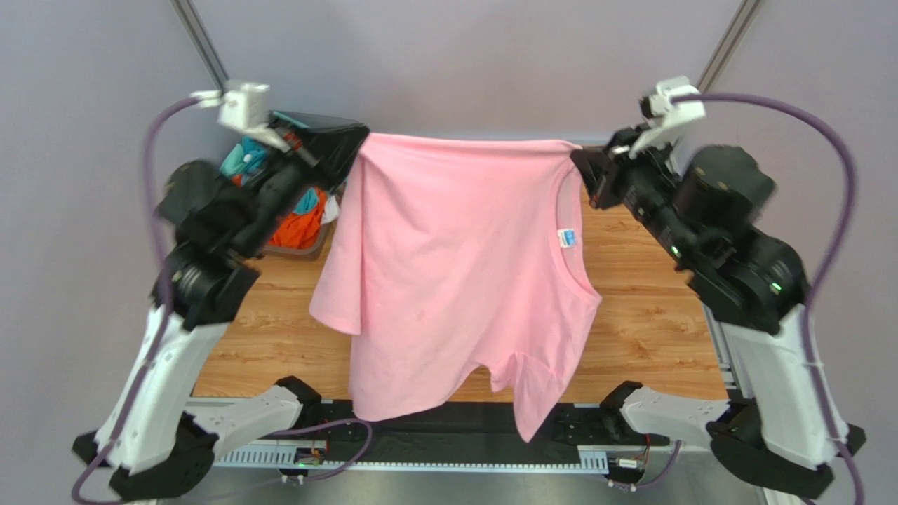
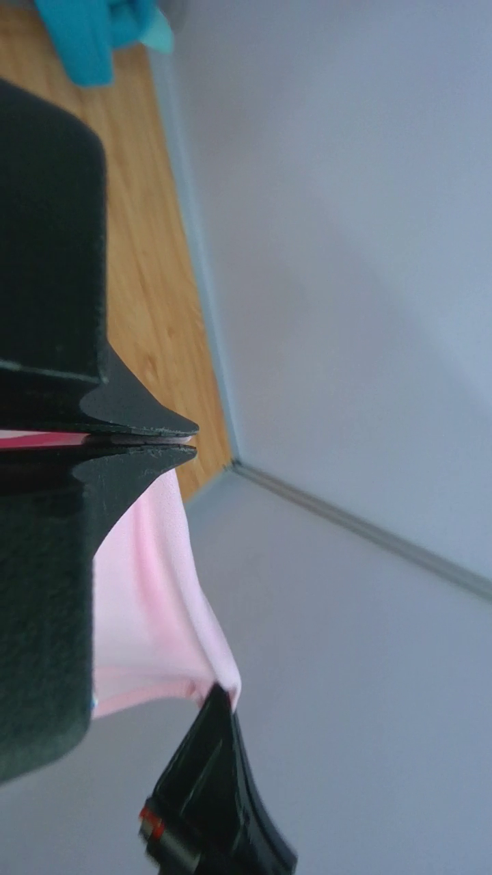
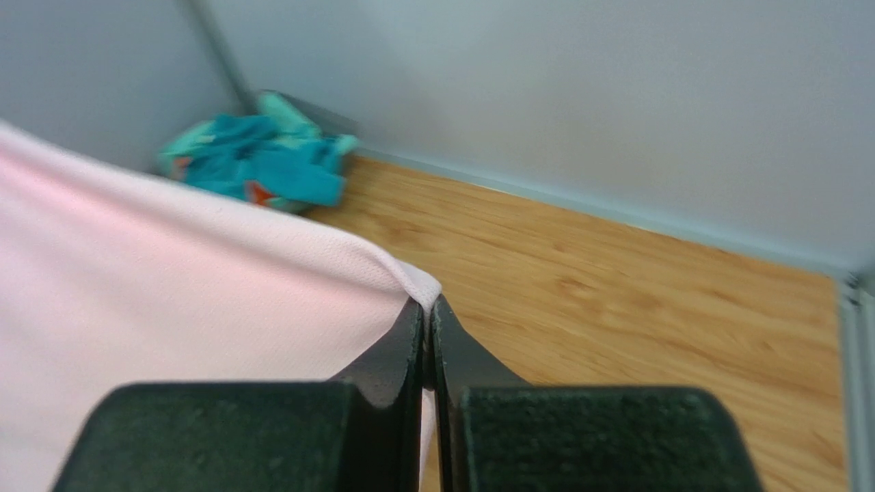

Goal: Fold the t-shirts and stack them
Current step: Flatten the tshirt out

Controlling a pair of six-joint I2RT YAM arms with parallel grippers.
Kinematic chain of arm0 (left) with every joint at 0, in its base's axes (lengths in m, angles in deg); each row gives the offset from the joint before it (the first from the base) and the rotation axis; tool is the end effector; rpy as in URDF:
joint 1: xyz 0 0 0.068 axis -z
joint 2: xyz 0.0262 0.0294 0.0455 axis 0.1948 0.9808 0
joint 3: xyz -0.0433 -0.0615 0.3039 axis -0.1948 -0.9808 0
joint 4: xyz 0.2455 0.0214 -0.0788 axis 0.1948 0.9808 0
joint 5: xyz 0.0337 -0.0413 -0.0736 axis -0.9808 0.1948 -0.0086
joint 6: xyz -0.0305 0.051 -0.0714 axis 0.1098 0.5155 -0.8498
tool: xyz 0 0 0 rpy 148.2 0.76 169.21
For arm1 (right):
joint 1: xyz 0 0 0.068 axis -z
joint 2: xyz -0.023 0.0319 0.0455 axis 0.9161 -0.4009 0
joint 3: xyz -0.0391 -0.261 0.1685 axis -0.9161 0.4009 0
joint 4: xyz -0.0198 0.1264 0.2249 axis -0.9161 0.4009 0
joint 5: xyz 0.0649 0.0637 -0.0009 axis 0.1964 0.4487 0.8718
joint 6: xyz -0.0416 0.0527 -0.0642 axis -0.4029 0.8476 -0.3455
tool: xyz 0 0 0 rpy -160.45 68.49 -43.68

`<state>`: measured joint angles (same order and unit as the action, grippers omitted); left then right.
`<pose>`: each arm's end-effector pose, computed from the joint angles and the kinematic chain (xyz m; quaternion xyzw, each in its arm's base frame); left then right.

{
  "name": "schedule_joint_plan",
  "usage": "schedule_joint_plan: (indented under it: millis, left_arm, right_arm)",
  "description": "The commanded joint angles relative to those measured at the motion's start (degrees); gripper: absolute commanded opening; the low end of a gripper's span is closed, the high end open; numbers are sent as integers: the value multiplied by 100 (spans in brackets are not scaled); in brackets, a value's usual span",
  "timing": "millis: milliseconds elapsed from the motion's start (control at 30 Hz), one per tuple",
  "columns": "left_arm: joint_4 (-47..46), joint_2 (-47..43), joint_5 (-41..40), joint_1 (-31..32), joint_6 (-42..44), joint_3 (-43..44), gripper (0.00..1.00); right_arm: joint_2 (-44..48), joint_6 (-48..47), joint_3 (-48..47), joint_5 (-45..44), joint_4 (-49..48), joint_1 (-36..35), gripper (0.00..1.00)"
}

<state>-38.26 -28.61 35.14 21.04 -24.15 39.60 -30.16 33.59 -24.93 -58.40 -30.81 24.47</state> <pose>0.1321 -0.0891 0.6021 0.0628 0.5920 -0.3982 0.6979 0.1374 0.0974 0.5912 -0.1586 0.7118 0.1893 0.6575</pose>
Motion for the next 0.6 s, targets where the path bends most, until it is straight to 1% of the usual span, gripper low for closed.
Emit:
schedule_joint_plan:
  millis: [0, 33, 67, 100, 133, 167, 200, 233, 267, 300, 333, 367, 400, 433, 467, 500, 533, 567]
  left_arm:
    - [278, 1330, -1471, -19, 550, -30, 1]
    - [314, 1647, -1763, -28, 603, 31, 4]
    - [375, 2390, -1923, -71, 638, 110, 6]
    - [550, 2806, -1950, -211, 673, 224, 7]
    - [691, 3219, -1942, -291, 656, 547, 9]
    - [840, 4085, -1898, -353, 595, 751, 19]
    - [1077, 4493, -1811, -458, 594, 961, 56]
    - [1288, 5211, -1784, -485, 551, 1460, 73]
    - [1490, 5505, -1731, -511, 455, 1717, 88]
    - [1753, 5717, -1766, -511, 428, 2041, 99]
    - [1764, 5911, -1740, -511, 384, 2079, 100]
    - [1747, 5913, -1740, -511, 375, 2054, 100]
    - [1616, 5852, -1713, -511, 375, 1993, 100]
    - [1528, 5642, -1705, -511, 357, 1740, 100]
    - [1440, 5501, -1670, -511, 340, 1580, 100]
    - [1326, 5352, -1565, -511, 305, 1213, 100]
    - [1299, 5037, -1494, -511, 209, 1027, 100]
    - [1264, 4868, -1389, -511, 138, 808, 100]
  right_arm:
    - [-972, 352, 861, 318, 17, 1815, 0]
    - [-1158, 390, 1092, 663, -288, 2138, 0]
    - [-1351, 408, 1347, 867, -439, 2437, 1]
    - [-1736, 408, 1559, 877, -589, 2536, 4]
    - [-1931, 416, 1743, 938, -956, 2615, 5]
    - [-2142, 399, 2067, 1165, -1151, 2798, 6]
    - [-2588, 425, 2123, 1246, -1301, 2896, 7]
    - [-2845, 434, 2123, 1455, -1494, 3001, 10]
    - [-3091, 460, 1975, 1492, -1522, 3081, 14]
    - [-3537, 443, 1808, 1458, -1444, 3221, 32]
    - [-3733, 434, 1659, 1388, -1295, 3274, 44]
    - [-3909, 373, 1274, 1144, -1102, 3301, 56]
    - [-4102, 338, 1149, 1089, -926, 3292, 86]
    - [-4113, 329, 1095, 1054, -733, 3292, 100]
    - [-4069, 337, 1278, 1071, -748, 3275, 100]
    - [-3860, 372, 1427, 1114, -870, 3275, 100]
    - [-3710, 425, 1646, 1158, -933, 3257, 100]
    - [-3343, 556, 2110, 1202, -1020, 3222, 100]
